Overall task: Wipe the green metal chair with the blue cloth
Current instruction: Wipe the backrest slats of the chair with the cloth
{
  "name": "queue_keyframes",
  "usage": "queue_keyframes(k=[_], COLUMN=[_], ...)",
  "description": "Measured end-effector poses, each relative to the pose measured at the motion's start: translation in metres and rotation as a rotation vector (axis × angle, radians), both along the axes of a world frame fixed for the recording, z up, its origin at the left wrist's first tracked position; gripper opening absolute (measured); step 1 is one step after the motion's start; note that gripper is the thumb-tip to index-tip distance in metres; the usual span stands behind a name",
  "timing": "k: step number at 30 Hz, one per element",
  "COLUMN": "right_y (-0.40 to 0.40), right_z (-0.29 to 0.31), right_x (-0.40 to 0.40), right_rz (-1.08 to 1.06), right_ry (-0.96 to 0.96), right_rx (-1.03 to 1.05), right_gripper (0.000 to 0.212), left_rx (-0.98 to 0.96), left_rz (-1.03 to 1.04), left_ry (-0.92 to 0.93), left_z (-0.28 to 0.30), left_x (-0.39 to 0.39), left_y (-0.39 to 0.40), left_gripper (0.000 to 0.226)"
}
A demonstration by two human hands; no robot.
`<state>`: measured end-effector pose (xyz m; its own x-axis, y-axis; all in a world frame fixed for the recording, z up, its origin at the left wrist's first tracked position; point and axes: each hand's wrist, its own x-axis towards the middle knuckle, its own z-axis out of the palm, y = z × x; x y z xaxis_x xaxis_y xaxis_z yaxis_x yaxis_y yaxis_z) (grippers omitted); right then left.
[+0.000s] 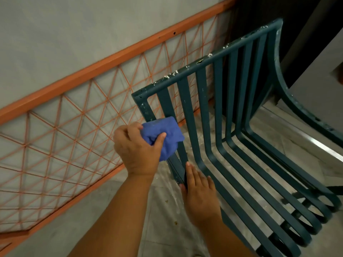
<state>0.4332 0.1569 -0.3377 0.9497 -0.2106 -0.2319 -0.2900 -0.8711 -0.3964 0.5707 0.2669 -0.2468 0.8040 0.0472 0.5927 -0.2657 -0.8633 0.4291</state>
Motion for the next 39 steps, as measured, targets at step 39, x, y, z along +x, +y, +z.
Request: queue_keyframes(k=[39], right_y=[0.004], right_z=[0.051], right_x=[0.073], right_rz=[-0.105], right_ry=[0.167], right_rx=[0.177], right_gripper=[0.040], left_rx=[0.232], left_rz=[-0.421], left_ry=[0.029], left_z=[0.031], left_x=[0.031], left_y=[0.004], left_gripper=[0.025])
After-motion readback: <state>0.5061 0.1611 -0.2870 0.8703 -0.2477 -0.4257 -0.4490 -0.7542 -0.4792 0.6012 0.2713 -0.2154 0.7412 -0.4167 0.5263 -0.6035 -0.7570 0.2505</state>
